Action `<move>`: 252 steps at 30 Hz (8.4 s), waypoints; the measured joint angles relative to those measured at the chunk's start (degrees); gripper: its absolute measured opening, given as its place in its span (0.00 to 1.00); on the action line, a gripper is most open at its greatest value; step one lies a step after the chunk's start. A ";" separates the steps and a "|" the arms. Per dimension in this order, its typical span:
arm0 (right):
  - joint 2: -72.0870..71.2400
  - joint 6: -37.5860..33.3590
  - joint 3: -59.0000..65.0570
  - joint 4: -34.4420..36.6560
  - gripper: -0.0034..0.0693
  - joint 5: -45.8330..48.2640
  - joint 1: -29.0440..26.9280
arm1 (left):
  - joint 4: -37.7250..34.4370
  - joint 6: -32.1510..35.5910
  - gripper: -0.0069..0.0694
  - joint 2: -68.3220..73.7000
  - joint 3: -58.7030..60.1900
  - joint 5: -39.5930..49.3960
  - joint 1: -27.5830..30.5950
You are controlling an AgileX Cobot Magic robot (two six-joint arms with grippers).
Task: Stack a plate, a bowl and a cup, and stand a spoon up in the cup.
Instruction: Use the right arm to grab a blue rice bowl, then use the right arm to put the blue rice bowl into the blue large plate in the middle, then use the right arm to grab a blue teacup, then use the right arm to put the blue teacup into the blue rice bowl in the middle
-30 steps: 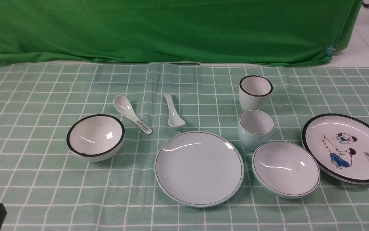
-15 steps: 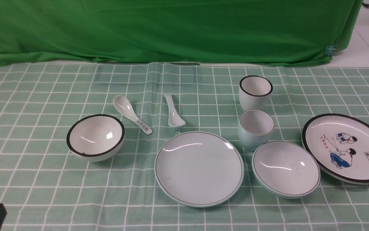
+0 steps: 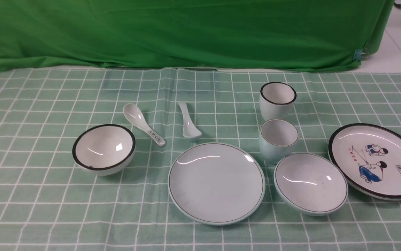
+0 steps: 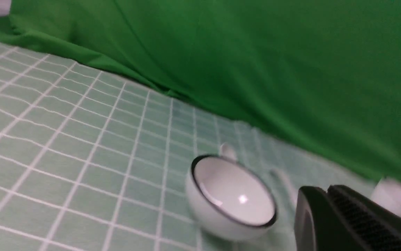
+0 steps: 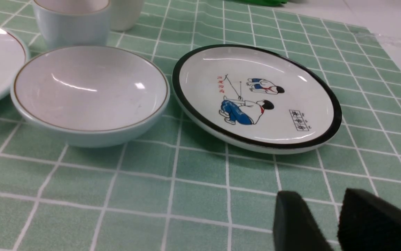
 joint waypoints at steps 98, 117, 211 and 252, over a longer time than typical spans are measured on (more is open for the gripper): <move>104.16 -8.70 -65.24 1.28 0.29 25.04 29.43 | -14.55 45.30 0.11 37.98 -45.75 33.22 -15.36; 110.69 -2.52 -85.61 -0.50 0.16 31.66 47.82 | -12.85 45.30 0.11 37.98 -45.75 35.58 -15.36; 108.23 -10.95 -90.93 3.73 0.17 39.44 42.06 | -9.64 45.38 0.11 37.98 -45.75 37.75 -15.36; 106.82 -3.24 -108.33 -1.80 0.32 50.98 42.11 | -6.97 32.95 0.11 52.90 -54.02 45.61 -15.36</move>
